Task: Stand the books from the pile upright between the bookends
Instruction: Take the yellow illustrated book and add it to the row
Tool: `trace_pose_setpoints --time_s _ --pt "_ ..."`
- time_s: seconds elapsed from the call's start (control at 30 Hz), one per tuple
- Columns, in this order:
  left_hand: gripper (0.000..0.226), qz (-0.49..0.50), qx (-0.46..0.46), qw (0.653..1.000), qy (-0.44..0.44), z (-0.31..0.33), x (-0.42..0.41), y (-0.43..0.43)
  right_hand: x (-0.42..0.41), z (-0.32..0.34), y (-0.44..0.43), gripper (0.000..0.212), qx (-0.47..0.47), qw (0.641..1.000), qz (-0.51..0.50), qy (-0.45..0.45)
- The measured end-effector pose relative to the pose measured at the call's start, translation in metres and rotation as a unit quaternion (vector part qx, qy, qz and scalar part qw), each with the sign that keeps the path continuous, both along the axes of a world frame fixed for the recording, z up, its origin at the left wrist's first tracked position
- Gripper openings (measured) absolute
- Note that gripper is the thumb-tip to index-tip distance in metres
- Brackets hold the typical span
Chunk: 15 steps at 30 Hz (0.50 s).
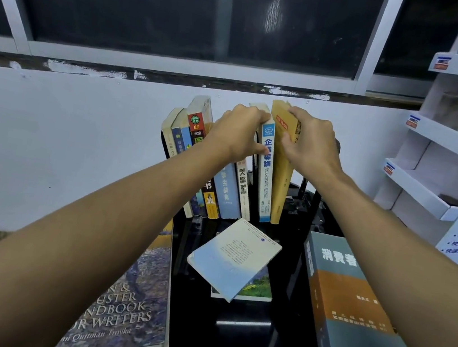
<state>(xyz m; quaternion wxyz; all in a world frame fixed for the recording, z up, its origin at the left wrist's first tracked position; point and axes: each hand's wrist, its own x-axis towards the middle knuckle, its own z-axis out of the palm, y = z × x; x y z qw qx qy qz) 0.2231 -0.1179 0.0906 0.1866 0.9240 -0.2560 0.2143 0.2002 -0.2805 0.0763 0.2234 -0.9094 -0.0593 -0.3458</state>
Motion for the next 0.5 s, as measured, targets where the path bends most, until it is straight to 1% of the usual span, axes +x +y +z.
trace_pose_setpoints --time_s 0.13,0.23,0.3,0.37,0.43,0.5 --pt "0.035 0.005 -0.006 1.0 0.003 -0.001 0.001 0.001 0.002 0.0 -0.001 0.05 0.012 1.0 0.003 0.004" --pt "0.041 0.006 -0.009 1.0 0.004 -0.001 0.0 0.002 0.001 0.001 -0.004 0.047 0.014 1.0 0.008 0.015" --pt "0.043 0.003 -0.008 1.0 0.003 0.0 -0.001 0.001 -0.002 0.002 -0.005 0.042 0.018 0.999 0.034 0.026" --pt "0.042 0.002 -0.005 1.0 0.005 0.002 -0.001 0.0 -0.006 0.006 -0.007 0.042 0.035 0.994 0.08 0.063" --pt "0.043 0.003 -0.006 1.0 0.009 0.003 -0.002 0.0 -0.011 0.011 -0.011 0.049 0.024 0.988 0.109 0.107" --pt "0.044 0.002 -0.009 1.0 0.01 0.003 -0.003 -0.001 -0.014 0.015 -0.016 0.065 -0.007 0.979 0.138 0.148"
